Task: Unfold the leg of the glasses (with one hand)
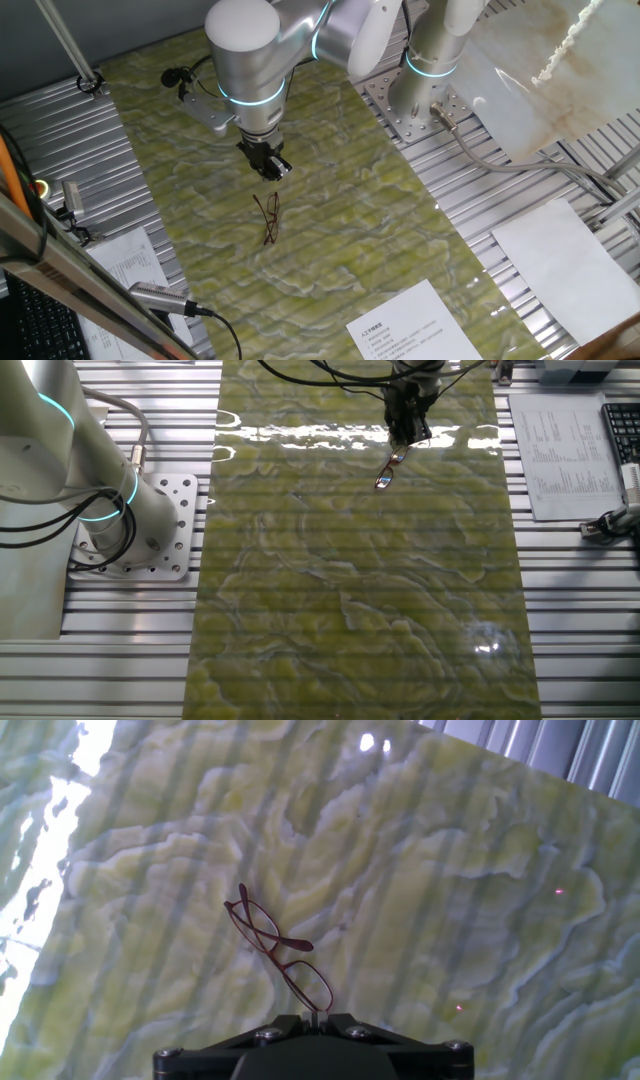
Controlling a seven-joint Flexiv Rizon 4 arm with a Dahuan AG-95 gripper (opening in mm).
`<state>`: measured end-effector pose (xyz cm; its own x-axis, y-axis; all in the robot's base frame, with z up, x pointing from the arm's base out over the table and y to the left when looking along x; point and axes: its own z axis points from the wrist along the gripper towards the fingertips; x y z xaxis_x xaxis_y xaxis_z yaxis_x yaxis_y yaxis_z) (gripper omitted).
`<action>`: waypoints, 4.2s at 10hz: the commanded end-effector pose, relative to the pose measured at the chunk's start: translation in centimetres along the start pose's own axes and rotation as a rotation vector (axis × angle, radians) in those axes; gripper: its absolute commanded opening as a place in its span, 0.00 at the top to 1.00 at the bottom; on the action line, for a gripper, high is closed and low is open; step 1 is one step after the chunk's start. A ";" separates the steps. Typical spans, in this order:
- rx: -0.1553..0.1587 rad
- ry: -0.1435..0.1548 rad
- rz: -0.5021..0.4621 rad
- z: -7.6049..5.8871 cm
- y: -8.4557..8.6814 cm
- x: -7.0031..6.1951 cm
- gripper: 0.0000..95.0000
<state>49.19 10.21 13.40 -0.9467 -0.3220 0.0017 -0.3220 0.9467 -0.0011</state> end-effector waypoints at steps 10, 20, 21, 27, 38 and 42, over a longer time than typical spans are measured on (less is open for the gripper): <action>-0.001 -0.002 0.007 0.0 0.0 0.0 1.00; -0.003 -0.006 -0.023 0.0 0.0 0.0 1.00; -0.003 -0.005 -0.026 0.0 0.0 0.0 1.00; -0.011 -0.014 -0.048 0.4 0.0 0.3 1.00; -0.015 -0.017 -0.047 0.9 0.3 0.0 1.00; -0.013 -0.012 -0.050 0.9 0.3 0.0 1.00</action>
<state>49.10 10.48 12.53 -0.9296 -0.3684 -0.0108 -0.3685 0.9295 0.0126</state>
